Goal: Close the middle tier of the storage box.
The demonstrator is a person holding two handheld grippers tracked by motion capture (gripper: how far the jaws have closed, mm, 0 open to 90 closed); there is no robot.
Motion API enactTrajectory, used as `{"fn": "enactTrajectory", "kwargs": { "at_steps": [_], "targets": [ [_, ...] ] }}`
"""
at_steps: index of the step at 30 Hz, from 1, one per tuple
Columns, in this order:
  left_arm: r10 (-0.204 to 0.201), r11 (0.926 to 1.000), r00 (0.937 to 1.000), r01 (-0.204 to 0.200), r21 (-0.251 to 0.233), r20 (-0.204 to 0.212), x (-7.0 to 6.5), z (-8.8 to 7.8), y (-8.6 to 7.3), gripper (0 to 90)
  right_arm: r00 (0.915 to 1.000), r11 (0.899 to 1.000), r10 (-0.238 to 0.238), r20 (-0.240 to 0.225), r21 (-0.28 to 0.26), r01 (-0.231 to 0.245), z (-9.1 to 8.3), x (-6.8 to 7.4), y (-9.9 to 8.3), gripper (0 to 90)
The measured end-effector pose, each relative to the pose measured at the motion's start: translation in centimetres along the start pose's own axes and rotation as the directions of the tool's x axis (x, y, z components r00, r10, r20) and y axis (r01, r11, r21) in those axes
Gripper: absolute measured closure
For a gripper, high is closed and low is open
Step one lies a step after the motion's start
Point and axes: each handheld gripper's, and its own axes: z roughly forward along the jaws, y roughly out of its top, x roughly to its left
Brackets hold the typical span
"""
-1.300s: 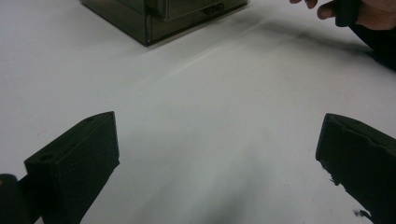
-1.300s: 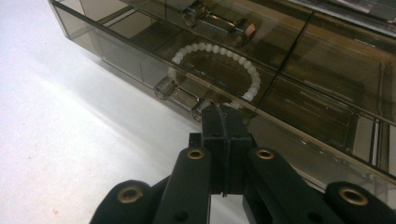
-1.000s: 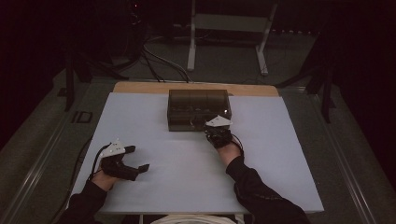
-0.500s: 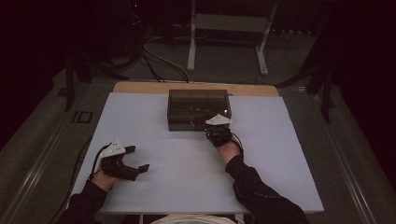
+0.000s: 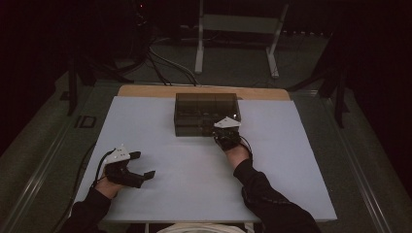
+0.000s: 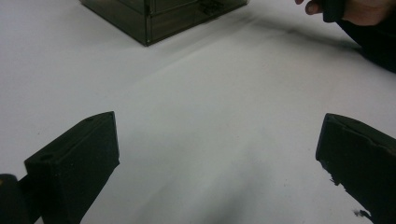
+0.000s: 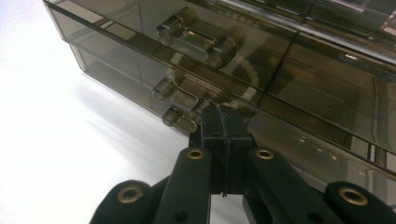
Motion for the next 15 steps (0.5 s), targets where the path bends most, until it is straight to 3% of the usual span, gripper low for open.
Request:
{"fn": "enactTrajectory", "kwargs": {
  "at_steps": [15],
  "targets": [
    [-0.001, 1.0000, 1.0000, 0.001, -0.001, 0.001, 0.00, 0.00, -0.01, 0.9, 0.9999, 1.000, 0.010, 0.004, -0.001, -0.010, 0.43, -0.23, 0.28, 89.7]
  ]
}}
